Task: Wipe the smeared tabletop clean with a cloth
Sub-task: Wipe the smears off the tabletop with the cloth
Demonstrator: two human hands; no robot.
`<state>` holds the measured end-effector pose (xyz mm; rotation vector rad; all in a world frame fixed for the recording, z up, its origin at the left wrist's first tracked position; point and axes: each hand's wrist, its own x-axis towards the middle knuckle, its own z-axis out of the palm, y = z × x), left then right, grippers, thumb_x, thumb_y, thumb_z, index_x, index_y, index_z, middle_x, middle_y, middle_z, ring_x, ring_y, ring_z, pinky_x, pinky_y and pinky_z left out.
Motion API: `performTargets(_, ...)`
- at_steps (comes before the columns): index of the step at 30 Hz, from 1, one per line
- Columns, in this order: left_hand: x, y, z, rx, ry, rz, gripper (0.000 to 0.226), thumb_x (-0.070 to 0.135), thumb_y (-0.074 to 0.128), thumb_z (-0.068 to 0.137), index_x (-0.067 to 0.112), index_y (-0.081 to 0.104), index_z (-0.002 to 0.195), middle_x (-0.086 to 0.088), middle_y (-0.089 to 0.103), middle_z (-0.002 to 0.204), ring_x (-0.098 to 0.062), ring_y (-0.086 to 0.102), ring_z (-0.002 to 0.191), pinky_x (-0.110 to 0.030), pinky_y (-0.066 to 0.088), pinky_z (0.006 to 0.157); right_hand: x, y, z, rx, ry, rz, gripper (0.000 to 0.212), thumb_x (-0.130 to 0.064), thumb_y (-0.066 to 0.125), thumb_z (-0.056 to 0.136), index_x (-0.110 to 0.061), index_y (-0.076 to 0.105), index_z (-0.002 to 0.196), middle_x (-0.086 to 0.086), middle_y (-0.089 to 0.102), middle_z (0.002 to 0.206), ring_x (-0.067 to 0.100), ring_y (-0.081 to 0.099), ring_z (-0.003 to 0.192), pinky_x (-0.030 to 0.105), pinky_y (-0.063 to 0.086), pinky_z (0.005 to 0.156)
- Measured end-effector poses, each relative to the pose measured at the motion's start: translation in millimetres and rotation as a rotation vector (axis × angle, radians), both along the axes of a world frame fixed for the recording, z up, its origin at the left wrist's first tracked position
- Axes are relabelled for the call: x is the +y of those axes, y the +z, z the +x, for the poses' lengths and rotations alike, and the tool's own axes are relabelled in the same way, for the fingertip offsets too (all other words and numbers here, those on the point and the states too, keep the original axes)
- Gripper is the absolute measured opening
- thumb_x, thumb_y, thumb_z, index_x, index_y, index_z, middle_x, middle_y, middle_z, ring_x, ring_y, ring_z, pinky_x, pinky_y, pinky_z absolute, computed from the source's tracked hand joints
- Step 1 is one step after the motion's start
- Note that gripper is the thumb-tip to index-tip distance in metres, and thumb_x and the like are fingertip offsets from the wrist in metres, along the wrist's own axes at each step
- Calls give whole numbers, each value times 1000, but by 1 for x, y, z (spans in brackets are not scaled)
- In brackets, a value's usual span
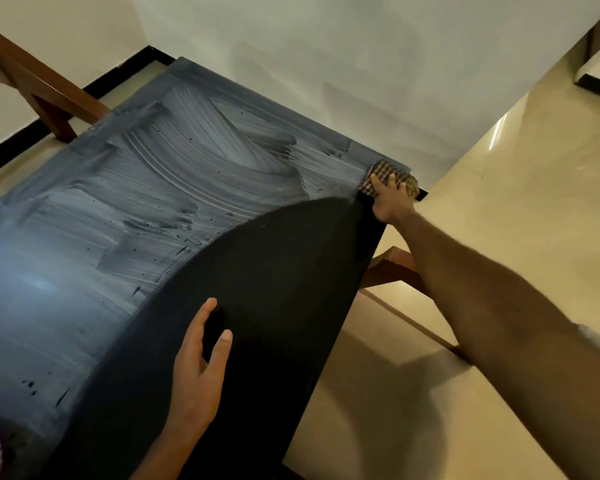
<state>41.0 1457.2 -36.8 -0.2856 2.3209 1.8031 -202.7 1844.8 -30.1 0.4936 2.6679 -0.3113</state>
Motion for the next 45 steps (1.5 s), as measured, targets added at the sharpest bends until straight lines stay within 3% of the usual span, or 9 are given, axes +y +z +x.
performTargets(5,0,-4,3,-26,17,10,55,50,50,87,55,35,140,36,37,144,17,31,132,-20,32,96,-6,-8,2,75,0,42,70,-16,42,99,-31,7,159,10,-5,166,41,-4,150,57,6,119)
performTargets(10,14,-3,-9,-11,-19,10,58,50,49,86,51,35,142,36,36,145,16,30,133,-17,32,94,-67,-16,107,229,118,111,74,-21,47,98,-35,5,158,8,1,166,36,2,152,55,11,123)
performTargets(15,35,-1,-33,30,-76,20,58,58,45,86,51,35,143,34,35,146,14,29,135,-19,29,100,-105,-26,182,152,207,39,78,-23,45,99,-40,-7,155,-1,-10,165,28,-13,151,50,7,124)
performTargets(27,88,6,-111,69,-213,-56,68,54,57,89,39,29,149,24,32,152,17,26,135,-9,25,102,17,-18,-14,139,62,57,69,-21,43,99,-32,9,158,10,-1,166,40,-2,151,53,7,122)
performTargets(31,96,3,-125,74,-245,-114,72,44,63,89,36,27,150,16,31,155,3,25,142,-26,27,114,-11,-21,13,215,56,67,70,-23,46,99,-33,11,158,7,2,167,38,0,151,52,7,123)
performTargets(33,100,0,-132,82,-286,-215,77,46,65,87,35,24,151,9,28,158,-6,18,146,-38,21,119,-36,-22,58,256,99,78,72,-24,48,99,-36,9,158,5,3,166,34,0,152,52,7,123)
performTargets(36,105,-6,-147,210,-418,-490,84,48,65,85,27,20,152,2,25,159,-7,7,147,-36,6,120,-73,-21,133,256,195,70,79,-24,53,97,-39,3,157,2,-1,166,31,-3,153,51,8,123)
performTargets(39,108,-8,-163,271,-533,-720,91,52,65,82,21,17,153,-2,23,160,-18,11,149,-41,8,121,-84,-21,170,169,258,49,80,-29,51,98,-43,-3,155,-1,-6,166,28,-7,152,49,11,124)
performTargets(45,107,-3,-174,320,-611,-994,88,55,65,81,22,24,152,-4,27,158,-20,24,146,-45,9,120,-23,-13,49,208,131,115,68,-24,44,100,-34,11,158,7,6,166,35,5,152,53,13,123)
